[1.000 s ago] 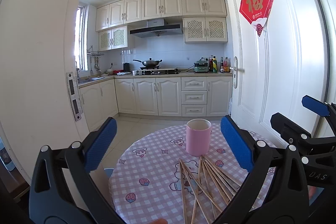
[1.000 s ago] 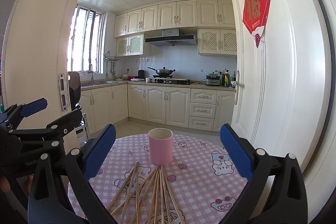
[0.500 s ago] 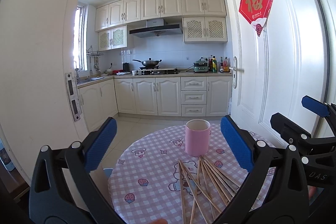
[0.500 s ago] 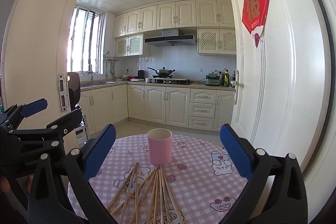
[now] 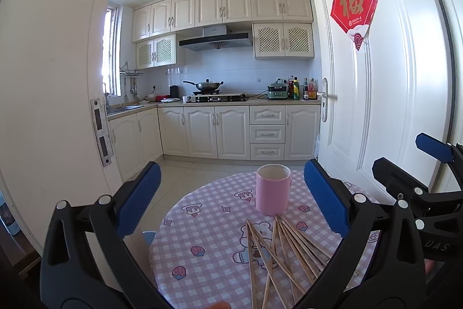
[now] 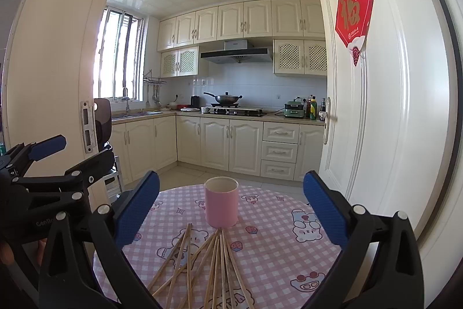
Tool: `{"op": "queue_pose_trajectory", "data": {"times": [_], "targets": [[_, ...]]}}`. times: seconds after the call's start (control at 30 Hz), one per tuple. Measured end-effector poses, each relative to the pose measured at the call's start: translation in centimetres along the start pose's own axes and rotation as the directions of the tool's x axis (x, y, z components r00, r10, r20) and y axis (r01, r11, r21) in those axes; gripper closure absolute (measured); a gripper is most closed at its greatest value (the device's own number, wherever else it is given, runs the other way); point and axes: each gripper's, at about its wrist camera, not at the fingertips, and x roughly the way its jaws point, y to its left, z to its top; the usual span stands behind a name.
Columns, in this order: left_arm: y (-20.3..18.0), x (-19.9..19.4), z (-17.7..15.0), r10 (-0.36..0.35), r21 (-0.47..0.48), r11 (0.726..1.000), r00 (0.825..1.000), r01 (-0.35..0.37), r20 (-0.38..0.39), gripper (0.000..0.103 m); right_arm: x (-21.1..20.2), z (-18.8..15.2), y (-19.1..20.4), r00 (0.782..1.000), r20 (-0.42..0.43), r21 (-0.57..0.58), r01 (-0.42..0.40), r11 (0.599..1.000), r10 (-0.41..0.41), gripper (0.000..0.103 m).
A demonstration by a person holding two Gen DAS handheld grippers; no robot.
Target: Organize utensils
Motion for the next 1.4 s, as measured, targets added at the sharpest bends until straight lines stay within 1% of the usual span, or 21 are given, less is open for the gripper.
{"op": "queue_pose_trajectory", "data": {"times": [1.4], "targets": [[-0.29,1.00,-0.65,0.004,0.005,1.000,0.999,-0.004,-0.034,0.006,0.81,-0.64,0.17,0.999,-0.033,-0.004,-0.004,1.000,0.004,0.007]]}}
